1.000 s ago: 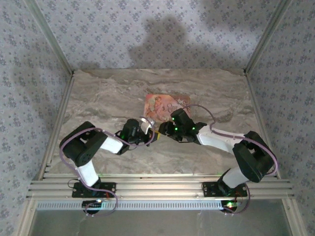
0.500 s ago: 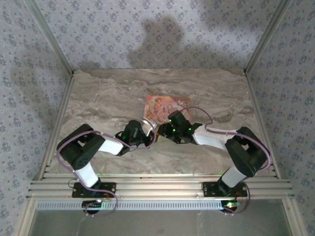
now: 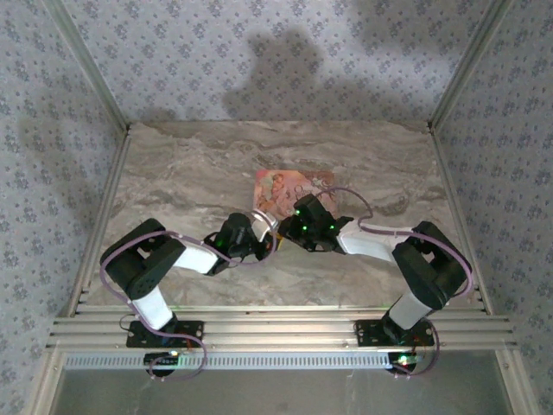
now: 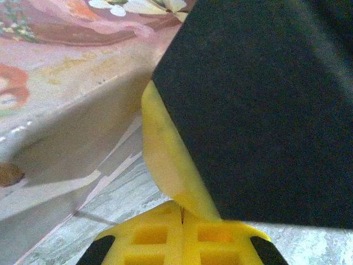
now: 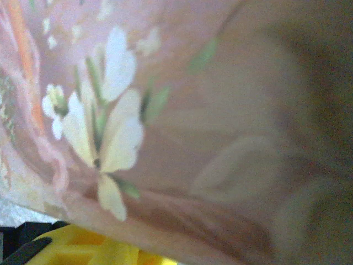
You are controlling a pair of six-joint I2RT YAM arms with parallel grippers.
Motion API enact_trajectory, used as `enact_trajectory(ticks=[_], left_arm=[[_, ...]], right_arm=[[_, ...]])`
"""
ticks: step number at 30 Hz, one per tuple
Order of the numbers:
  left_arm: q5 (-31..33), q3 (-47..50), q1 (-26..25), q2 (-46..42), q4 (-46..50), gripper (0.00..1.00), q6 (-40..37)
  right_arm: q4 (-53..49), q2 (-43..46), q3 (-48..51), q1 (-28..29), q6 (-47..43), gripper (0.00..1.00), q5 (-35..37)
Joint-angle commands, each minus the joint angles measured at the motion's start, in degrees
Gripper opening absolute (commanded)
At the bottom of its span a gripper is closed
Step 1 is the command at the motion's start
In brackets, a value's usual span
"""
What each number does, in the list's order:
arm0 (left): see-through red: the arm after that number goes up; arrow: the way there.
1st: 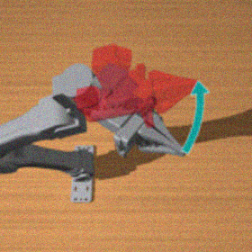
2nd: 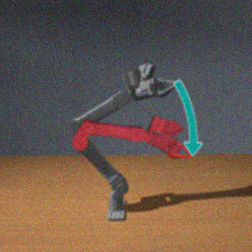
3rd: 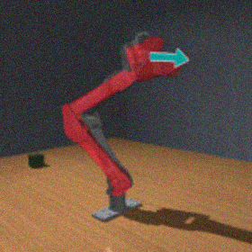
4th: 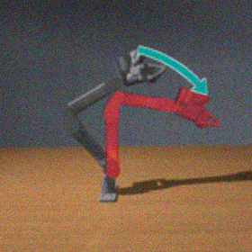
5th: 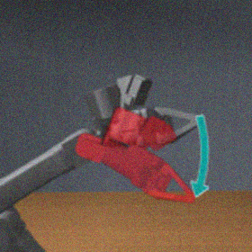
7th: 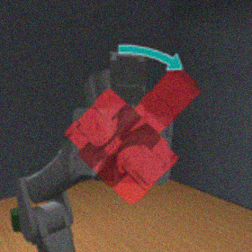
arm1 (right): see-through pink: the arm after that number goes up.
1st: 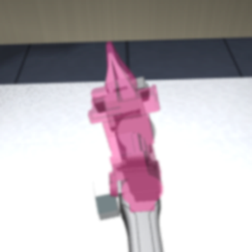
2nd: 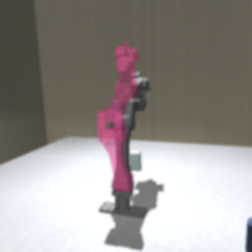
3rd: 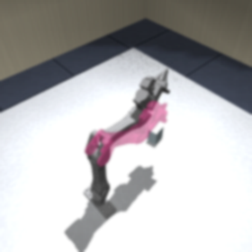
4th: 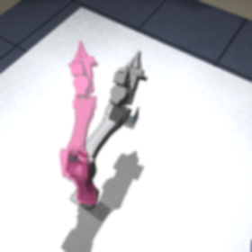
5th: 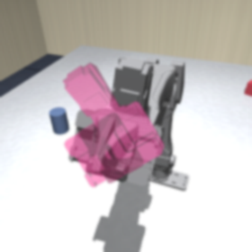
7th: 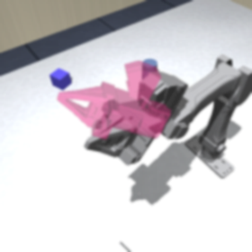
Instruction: Unlock the padlock with the key
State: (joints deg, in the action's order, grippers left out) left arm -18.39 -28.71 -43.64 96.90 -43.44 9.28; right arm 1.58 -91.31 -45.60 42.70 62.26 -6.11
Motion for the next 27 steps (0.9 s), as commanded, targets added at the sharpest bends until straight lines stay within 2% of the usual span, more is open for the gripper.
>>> enact_trajectory(ticks=[1, 3, 8, 12, 16, 21, 27], left_arm=[[-1.2, -0.5, -0.6, -1.1, -2.0, 0.00, 0.8], [-1.7, -0.3, -0.6, -1.0, -3.0, 0.00, 1.5], [-1.8, -0.1, -0.7, -0.8, -4.0, 0.00, 1.8], [-0.8, 0.0, -1.3, -1.0, -3.9, 0.00, 0.0], [2.8, -0.7, -3.5, -2.6, -1.2, 0.00, -4.5], [11.0, -2.9, -7.6, -4.7, 5.3, 0.00, -12.4], [25.7, -6.2, -13.8, -5.4, 13.8, 0.00, -22.0]], right_arm=[[0.3, 0.0, -0.9, 0.4, 1.4, 0.38, 3.0], [0.5, -0.1, -0.9, 0.5, 1.6, 0.34, 3.5], [0.5, 0.3, -0.9, 0.7, 1.9, 0.13, 3.8], [-0.4, 1.3, -1.2, 0.8, 2.7, 0.00, 3.5], [-3.7, 2.4, -2.6, 0.6, 4.0, 0.00, 2.5], [-8.2, 3.0, -5.1, 0.2, 3.6, 0.00, 0.6], [-10.9, 2.2, -6.1, 0.0, 3.6, 0.00, 0.0]])
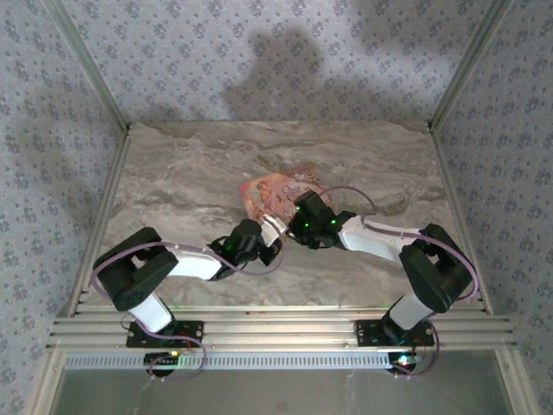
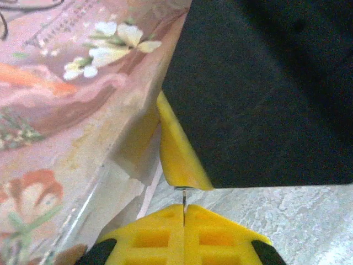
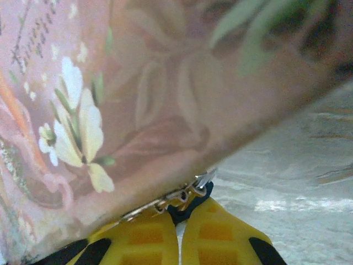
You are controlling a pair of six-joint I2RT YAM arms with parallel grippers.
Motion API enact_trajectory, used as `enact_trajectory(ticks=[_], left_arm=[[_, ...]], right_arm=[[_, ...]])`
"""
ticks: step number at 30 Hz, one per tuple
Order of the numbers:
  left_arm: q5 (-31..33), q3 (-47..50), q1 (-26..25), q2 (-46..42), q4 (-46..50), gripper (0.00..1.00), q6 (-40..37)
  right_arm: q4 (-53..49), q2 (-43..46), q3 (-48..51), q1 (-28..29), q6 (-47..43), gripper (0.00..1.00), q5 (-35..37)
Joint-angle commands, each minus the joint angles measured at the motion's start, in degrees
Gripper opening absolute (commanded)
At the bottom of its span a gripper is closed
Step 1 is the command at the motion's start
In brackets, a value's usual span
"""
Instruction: Unlock the padlock with the key
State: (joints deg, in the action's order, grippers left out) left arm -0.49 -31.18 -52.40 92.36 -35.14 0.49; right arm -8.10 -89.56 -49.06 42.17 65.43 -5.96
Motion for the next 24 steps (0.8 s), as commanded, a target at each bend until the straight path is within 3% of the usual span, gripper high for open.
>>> enact_trajectory(ticks=[1, 3, 6, 10, 15, 24], left_arm=[[8.5, -4.4, -5.5, -0.6, 6.5, 0.00, -13.9], [8.4, -4.9, -5.5, -0.2, 7.6, 0.00, -13.9], [7.4, -4.8, -5.4, 0.3, 7.3, 0.00, -12.7], [5.4, -5.3, -4.9, 1.9, 6.6, 0.00, -9.9], [3.1, -3.7, -2.3, 3.0, 2.6, 0.00, -4.2], [-5.9, 0.9, 3.7, 2.5, -5.3, 0.00, 2.7]], right_arm=[[-1.0, 0.4, -2.5, 0.5, 0.6, 0.00, -0.3], [-0.6, 0.3, -2.5, 0.6, 0.8, 0.06, -0.5], [-0.5, 0.6, -2.8, 0.7, 0.8, 0.26, -0.4], [-1.1, 2.0, -2.7, 0.8, 0.6, 0.30, 0.3], [-2.7, 4.3, -1.8, 0.4, 0.2, 0.50, 2.4], [6.0, 9.8, 6.2, -0.7, 1.7, 0.54, 5.3]])
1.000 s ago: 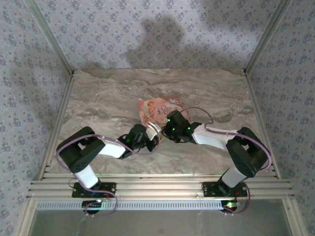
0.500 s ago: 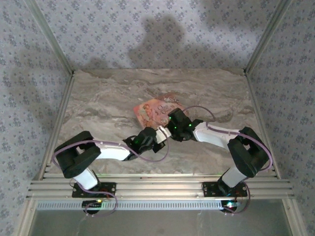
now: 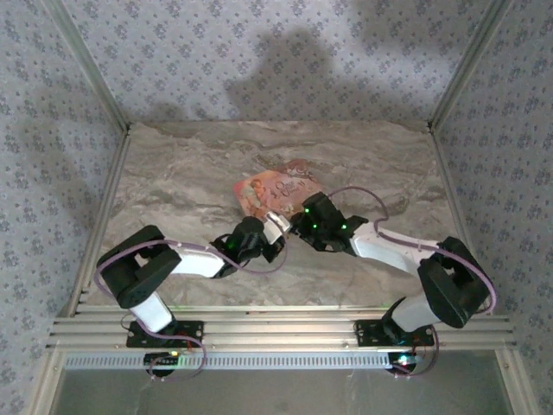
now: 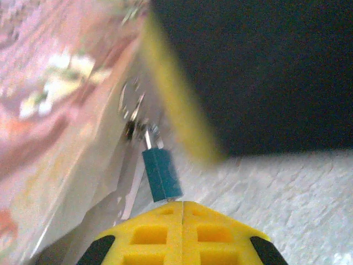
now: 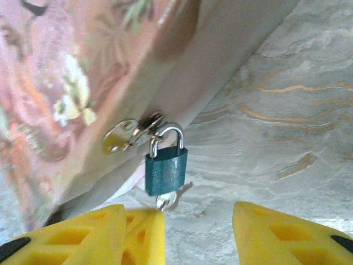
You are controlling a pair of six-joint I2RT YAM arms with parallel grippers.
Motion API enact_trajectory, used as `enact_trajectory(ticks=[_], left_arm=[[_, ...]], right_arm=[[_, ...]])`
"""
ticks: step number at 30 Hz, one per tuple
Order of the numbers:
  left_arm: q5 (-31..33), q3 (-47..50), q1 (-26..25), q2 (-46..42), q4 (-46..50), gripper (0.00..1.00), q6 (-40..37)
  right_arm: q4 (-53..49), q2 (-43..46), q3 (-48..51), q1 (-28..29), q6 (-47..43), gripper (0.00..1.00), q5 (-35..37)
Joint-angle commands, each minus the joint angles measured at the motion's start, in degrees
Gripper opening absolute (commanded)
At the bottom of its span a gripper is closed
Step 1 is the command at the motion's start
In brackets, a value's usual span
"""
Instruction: Unlock the padlock with the key
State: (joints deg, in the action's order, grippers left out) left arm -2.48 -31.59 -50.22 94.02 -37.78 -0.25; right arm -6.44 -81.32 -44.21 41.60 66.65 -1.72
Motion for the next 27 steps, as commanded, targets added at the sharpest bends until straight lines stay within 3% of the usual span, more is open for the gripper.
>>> enact_trajectory(ticks=[1, 17, 27], left_arm=[[-4.6, 1.6, 1.9, 0.9, -3.0, 0.00, 3.8], [-14.0, 3.5, 6.6, 3.3, -10.3, 0.00, 9.2], [-15.3, 3.8, 7.2, 3.4, -10.7, 0.00, 9.6]], right_arm=[[4.8, 1.6, 1.6, -0.2, 0.1, 0.54, 1.0], [15.3, -7.1, 2.9, -0.2, 0.5, 0.55, -1.9], [15.2, -11.3, 1.0, 0.3, 0.7, 0.52, -1.2]])
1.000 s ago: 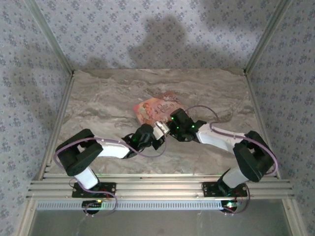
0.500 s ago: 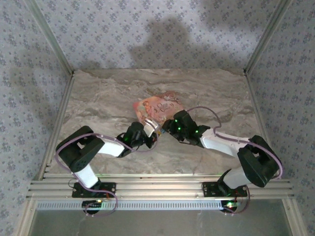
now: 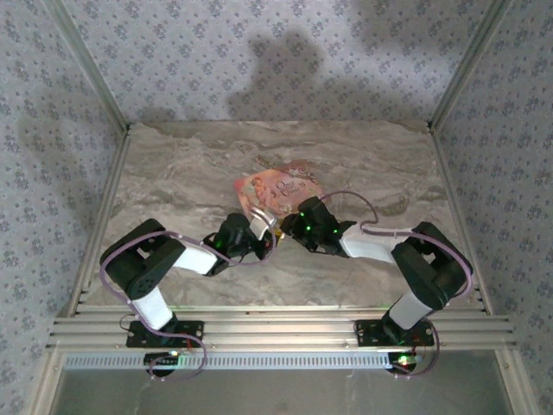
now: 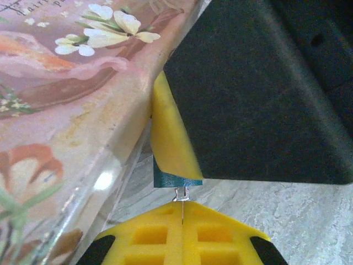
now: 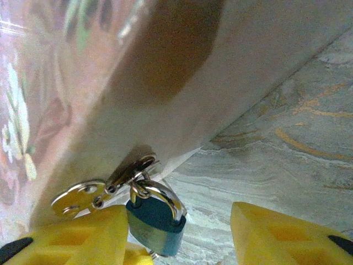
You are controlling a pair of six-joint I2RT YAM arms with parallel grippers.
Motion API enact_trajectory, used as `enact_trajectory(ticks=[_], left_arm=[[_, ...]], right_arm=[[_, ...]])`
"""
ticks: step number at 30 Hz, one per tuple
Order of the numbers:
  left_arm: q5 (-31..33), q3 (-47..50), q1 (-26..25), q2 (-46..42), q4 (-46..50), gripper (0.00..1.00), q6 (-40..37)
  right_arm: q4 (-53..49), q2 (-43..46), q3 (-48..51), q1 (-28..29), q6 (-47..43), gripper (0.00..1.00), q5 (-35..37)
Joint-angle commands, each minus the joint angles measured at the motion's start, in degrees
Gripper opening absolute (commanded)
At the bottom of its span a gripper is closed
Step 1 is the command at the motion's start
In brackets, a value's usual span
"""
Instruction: Unlock the padlock with the key
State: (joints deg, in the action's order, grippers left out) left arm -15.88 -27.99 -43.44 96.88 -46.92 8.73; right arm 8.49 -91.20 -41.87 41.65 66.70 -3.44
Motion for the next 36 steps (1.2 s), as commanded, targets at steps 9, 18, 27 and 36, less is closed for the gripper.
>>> enact_trajectory(ticks=[9, 18, 27, 36], left_arm=[[-2.1, 0.2, 0.4, 0.4, -1.4, 0.00, 0.5], [-2.1, 0.1, 0.4, 0.1, -0.8, 0.00, 0.2], [-2.2, 0.0, 0.4, -0.4, 0.2, 0.00, 0.6], [-8.5, 2.0, 5.0, -3.4, -0.6, 0.39, 11.1]], right_arm=[[0.5, -3.1, -3.0, 0.6, 0.0, 0.51, 0.2], [1.1, -4.0, -3.5, 0.4, -0.9, 0.31, -0.7], [1.1, -4.0, -3.2, 0.5, -1.1, 0.04, -1.3], [5.4, -2.5, -1.3, -0.1, -1.0, 0.00, -3.0]])
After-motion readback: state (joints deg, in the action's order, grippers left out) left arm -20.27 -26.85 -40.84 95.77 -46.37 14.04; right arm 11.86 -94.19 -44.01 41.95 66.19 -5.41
